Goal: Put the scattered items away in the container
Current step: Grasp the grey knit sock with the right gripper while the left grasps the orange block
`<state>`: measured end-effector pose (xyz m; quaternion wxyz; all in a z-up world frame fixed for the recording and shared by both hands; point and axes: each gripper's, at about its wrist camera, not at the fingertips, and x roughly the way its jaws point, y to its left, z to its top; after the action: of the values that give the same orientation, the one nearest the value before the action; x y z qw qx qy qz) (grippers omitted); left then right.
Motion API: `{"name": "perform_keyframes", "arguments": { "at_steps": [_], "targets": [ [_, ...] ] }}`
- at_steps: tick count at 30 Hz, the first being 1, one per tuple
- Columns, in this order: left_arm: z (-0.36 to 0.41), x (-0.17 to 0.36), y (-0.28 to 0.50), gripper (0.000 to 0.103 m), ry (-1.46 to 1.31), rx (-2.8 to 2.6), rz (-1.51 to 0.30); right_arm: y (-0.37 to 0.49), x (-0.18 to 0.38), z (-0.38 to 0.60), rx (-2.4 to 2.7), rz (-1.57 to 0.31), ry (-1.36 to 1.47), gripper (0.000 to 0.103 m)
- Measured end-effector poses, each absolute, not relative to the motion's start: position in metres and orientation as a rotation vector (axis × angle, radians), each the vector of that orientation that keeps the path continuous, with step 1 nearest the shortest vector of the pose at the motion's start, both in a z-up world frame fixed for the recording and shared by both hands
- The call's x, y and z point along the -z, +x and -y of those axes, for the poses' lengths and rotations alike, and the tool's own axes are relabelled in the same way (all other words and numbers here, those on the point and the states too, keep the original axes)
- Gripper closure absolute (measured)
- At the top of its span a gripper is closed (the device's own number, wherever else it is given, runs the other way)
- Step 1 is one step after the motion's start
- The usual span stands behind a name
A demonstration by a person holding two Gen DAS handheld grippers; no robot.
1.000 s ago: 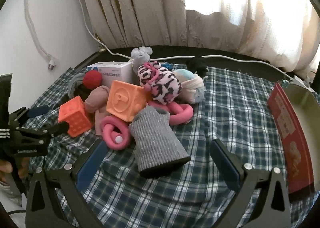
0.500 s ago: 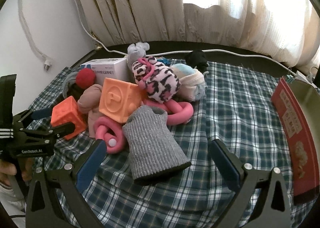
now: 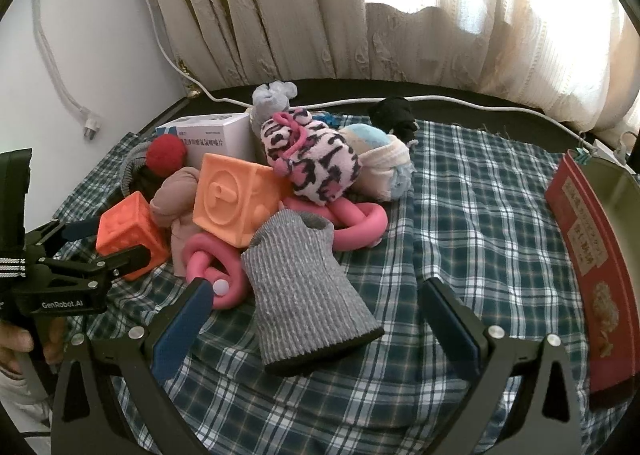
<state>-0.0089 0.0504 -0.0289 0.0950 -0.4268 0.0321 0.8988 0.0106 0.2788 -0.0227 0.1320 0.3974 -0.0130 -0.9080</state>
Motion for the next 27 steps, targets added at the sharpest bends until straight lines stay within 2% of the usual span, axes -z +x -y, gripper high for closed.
{"name": "perform_keyframes", "arguments": {
  "at_steps": [8, 11, 13, 15, 17, 18, 22, 27],
  "targets": [
    [-0.047, 0.029, -0.010, 0.001, -1.249, -2.638, -0.034, 0.009, 0.023, -0.276, 2.634, 0.018, 1.141, 0.003],
    [-0.046, 0.029, -0.011, 0.004, -1.241, -2.623, -0.006, 0.008, 0.026, -0.275, 2.625, 0.019, 1.155, 0.012],
    [-0.047, 0.029, -0.012, 0.012, -1.240, -2.615, 0.006, 0.006, 0.029, -0.276, 2.614, 0.025, 1.175, 0.027],
    [-0.047, 0.031, -0.013, 0.029, -1.249, -2.601, 0.022, 0.004, 0.032, -0.277, 2.594, 0.044, 1.196, 0.037],
    [-0.046, 0.031, -0.014, 0.032, -1.251, -2.602, 0.030, 0.004, 0.033, -0.276, 2.583, 0.053, 1.195, 0.041],
    [-0.046, 0.031, -0.014, 0.037, -1.251, -2.604, 0.033, 0.005, 0.033, -0.276, 2.588, 0.044, 1.189, 0.045],
    [-0.045, 0.030, -0.011, 0.039, -1.237, -2.616, 0.058, 0.007, 0.032, -0.276, 2.584, 0.056, 1.173, 0.056],
    [-0.047, 0.019, -0.002, 0.040, -1.190, -2.631, 0.059, 0.009, 0.027, -0.282, 2.587, 0.112, 1.138, 0.060]
  ]
}}
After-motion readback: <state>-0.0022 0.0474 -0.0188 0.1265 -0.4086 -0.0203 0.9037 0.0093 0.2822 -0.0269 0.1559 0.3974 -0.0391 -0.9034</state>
